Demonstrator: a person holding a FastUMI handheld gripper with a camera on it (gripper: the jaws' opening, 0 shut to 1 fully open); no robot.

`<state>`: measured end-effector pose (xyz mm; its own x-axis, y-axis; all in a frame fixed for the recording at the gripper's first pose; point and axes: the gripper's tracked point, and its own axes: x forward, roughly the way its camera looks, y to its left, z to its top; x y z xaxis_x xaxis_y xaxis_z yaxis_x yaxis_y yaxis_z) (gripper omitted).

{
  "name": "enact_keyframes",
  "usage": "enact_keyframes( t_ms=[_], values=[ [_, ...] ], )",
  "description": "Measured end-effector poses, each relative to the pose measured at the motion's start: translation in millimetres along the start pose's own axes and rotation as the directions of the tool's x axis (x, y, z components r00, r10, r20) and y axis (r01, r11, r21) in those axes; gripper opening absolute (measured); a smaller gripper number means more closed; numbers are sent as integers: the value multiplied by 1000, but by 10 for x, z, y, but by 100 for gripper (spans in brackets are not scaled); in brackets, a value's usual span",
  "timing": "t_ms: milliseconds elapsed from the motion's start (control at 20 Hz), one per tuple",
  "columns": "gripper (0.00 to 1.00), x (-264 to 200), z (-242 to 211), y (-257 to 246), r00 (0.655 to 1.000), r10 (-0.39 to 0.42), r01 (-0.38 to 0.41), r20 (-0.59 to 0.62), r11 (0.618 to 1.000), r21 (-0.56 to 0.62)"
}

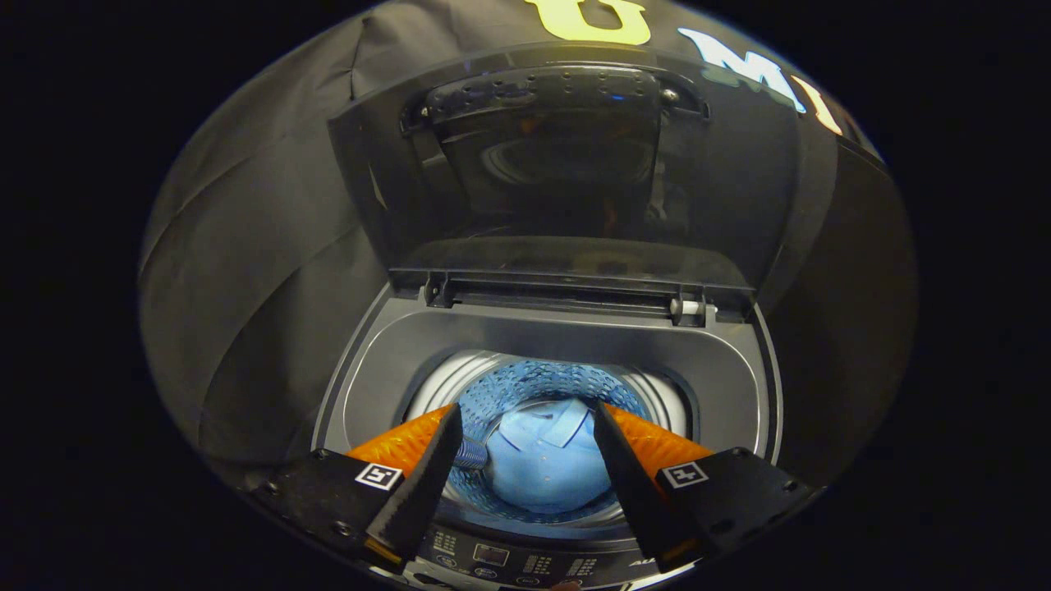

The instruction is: Put the clothes into the washing machine and then close the washing machine lid.

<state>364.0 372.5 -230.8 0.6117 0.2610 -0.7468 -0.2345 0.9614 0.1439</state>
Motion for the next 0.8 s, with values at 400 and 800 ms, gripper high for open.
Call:
enact_keyframes(
  t_ms=[400, 800],
  values=[
    [99, -289, 323, -16, 987, -33, 40, 155, 998, -41],
    [99, -908, 1188, 28, 888, -29, 62, 458, 996, -57]
  ],
)
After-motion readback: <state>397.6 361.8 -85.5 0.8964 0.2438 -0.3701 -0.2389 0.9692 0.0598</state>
